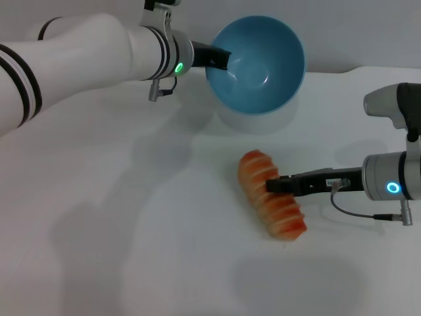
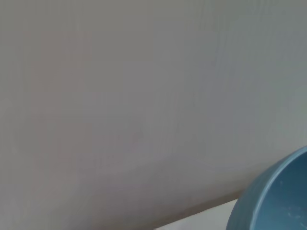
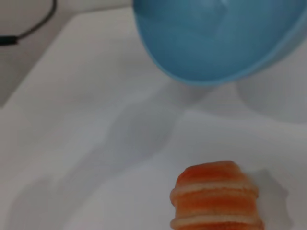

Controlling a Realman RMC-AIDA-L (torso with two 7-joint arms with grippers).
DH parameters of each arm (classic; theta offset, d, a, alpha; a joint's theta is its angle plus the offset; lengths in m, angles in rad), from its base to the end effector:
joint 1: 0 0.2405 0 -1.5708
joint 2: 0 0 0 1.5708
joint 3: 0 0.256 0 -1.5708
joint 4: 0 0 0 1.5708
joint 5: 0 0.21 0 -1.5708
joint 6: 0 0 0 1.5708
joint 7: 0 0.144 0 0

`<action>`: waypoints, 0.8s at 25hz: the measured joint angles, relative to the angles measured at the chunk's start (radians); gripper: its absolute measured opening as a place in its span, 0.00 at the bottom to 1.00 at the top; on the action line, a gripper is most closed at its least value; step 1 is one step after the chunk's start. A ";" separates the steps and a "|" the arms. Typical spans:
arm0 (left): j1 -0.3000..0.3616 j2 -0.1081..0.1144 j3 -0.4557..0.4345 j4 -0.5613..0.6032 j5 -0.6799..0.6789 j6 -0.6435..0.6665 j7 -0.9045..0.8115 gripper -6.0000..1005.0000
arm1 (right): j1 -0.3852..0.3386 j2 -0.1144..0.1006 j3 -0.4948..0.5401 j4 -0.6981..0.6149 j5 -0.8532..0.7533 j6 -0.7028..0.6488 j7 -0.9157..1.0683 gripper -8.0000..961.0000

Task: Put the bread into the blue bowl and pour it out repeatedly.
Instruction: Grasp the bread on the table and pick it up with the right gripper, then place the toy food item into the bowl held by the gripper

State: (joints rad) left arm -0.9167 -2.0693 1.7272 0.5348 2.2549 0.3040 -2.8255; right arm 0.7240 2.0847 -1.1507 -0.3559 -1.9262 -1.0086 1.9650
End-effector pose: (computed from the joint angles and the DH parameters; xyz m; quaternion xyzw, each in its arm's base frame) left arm -0.1711 0.4640 -0.0814 -0.8372 -0.3757 -0.0660 0.3919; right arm 0.2554 0.3613 -0.0942 -0.8711 0.4696 0.0881 0.1133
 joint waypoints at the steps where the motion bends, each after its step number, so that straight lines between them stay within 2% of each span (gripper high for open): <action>1: 0.000 0.000 0.000 -0.001 0.000 0.000 0.000 0.01 | -0.003 0.000 -0.002 -0.007 0.004 -0.011 -0.007 0.33; 5: 0.000 0.000 0.000 -0.003 0.000 0.004 0.001 0.01 | -0.025 -0.001 -0.007 -0.080 0.005 -0.124 -0.037 0.28; 10: -0.001 0.004 -0.003 -0.005 0.002 0.024 0.003 0.01 | -0.092 -0.005 -0.007 -0.268 0.023 -0.294 -0.050 0.24; 16: -0.009 0.007 -0.009 -0.029 0.006 0.075 0.002 0.01 | -0.210 -0.013 0.032 -0.532 0.029 -0.307 0.000 0.18; 20: -0.012 0.007 -0.006 -0.031 0.006 0.135 0.002 0.01 | -0.237 -0.013 0.116 -0.615 0.024 -0.313 0.002 0.16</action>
State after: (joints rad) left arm -0.9292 -2.0621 1.7211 0.5040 2.2612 0.4388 -2.8235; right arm 0.4867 2.0721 -1.0349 -0.9711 -1.9025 -1.3214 1.9665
